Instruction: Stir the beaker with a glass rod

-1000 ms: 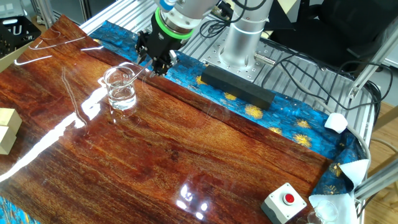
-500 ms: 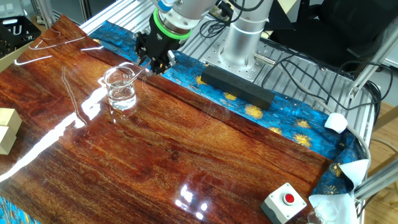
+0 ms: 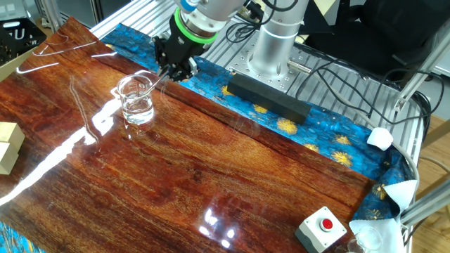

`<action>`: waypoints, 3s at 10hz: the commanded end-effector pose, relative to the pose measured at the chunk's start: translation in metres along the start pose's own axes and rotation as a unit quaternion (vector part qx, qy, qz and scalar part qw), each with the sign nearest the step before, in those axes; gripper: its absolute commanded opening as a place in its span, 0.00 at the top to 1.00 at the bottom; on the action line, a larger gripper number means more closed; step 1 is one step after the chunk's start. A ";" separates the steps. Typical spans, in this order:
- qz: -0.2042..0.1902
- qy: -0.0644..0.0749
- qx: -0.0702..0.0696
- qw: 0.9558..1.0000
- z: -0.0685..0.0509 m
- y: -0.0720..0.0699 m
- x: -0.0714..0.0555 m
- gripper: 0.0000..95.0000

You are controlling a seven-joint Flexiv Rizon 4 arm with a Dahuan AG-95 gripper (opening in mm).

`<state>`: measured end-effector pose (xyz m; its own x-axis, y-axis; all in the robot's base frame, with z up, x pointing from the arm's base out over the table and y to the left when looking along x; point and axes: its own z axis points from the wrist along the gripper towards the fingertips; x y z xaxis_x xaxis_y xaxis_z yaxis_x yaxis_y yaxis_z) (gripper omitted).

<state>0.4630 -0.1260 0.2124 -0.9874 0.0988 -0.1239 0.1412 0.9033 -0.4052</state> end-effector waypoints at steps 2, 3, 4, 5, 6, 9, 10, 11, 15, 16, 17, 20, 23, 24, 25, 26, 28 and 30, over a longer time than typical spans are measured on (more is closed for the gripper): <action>-0.003 0.001 -0.009 1.000 0.000 -0.001 -0.001 1.00; -0.011 0.003 -0.010 1.000 -0.001 -0.002 -0.001 1.00; -0.016 0.003 -0.010 1.000 -0.002 -0.004 0.000 1.00; -0.023 0.003 -0.010 1.000 -0.003 -0.007 0.000 1.00; -0.028 0.004 -0.018 0.999 -0.004 -0.010 -0.001 1.00; -0.041 0.009 -0.041 0.998 -0.010 -0.018 -0.003 1.00; -0.046 0.010 -0.049 0.998 -0.012 -0.022 -0.005 1.00; -0.053 0.010 -0.051 0.997 -0.016 -0.027 -0.006 1.00; -0.056 0.013 -0.080 0.995 -0.019 -0.040 -0.009 1.00; -0.053 0.014 -0.092 0.994 -0.019 -0.042 -0.010 1.00; -0.049 0.020 -0.117 0.992 -0.017 -0.049 -0.010 1.00; -0.055 0.022 -0.125 0.990 -0.017 -0.062 -0.008 1.00; -0.062 0.021 -0.134 0.989 -0.016 -0.074 -0.009 1.00; -0.062 0.023 -0.138 0.988 -0.015 -0.076 -0.009 1.00; -0.058 0.029 -0.153 0.986 -0.015 -0.080 -0.010 1.00; -0.059 0.030 -0.156 0.986 -0.014 -0.083 -0.009 1.00; -0.059 0.031 -0.161 0.985 -0.013 -0.085 -0.009 1.00; -0.059 0.033 -0.170 0.983 -0.012 -0.088 -0.008 1.00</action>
<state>0.4566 -0.2014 0.2599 -0.9994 0.0028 -0.0333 0.0057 0.9963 -0.0862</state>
